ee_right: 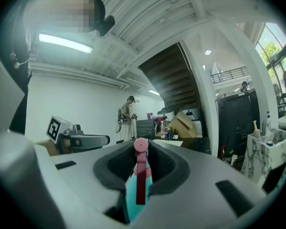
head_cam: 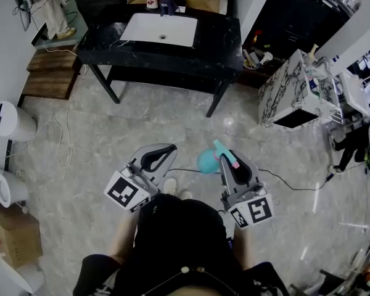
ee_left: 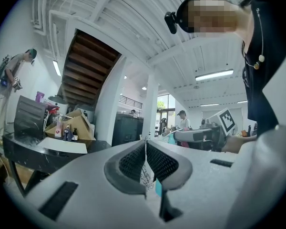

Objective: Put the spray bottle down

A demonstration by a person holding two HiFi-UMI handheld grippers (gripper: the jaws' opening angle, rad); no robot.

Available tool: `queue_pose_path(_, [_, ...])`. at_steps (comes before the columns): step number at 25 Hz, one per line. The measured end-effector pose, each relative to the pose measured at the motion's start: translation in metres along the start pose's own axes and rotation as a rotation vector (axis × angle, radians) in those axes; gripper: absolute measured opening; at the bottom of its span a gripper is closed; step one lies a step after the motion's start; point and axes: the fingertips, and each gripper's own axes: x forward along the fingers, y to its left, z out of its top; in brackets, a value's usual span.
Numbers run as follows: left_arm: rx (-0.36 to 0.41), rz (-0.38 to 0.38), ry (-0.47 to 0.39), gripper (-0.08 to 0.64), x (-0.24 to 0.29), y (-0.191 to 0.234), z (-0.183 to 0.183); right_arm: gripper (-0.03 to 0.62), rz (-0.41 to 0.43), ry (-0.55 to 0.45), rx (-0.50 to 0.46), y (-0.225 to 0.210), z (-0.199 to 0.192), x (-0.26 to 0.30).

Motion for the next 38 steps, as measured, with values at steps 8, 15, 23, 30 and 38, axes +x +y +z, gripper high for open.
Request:
queue_pose_path(8, [0.018, -0.015, 0.022, 0.013, 0.020, 0.038, -0.002, 0.066, 0.020, -0.024, -0.073, 0.005, 0.009, 0.052])
queue_pose_path(15, [-0.042, -0.017, -0.009, 0.014, 0.034, 0.073, -0.005, 0.066, 0.011, -0.016, -0.084, -0.003, 0.008, 0.085])
queue_pose_path(23, [-0.059, -0.010, -0.013, 0.014, 0.086, 0.123, -0.010, 0.066, 0.026, -0.009, -0.103, -0.059, 0.006, 0.140])
queue_pose_path(30, [-0.048, -0.022, -0.001, 0.014, 0.167, 0.186, -0.005, 0.066, 0.067, 0.004, -0.109, -0.134, 0.015, 0.218])
queue_pose_path(38, [-0.106, 0.000, -0.013, 0.015, 0.240, 0.251, -0.006, 0.066, 0.086, -0.005, -0.080, -0.218, 0.021, 0.299])
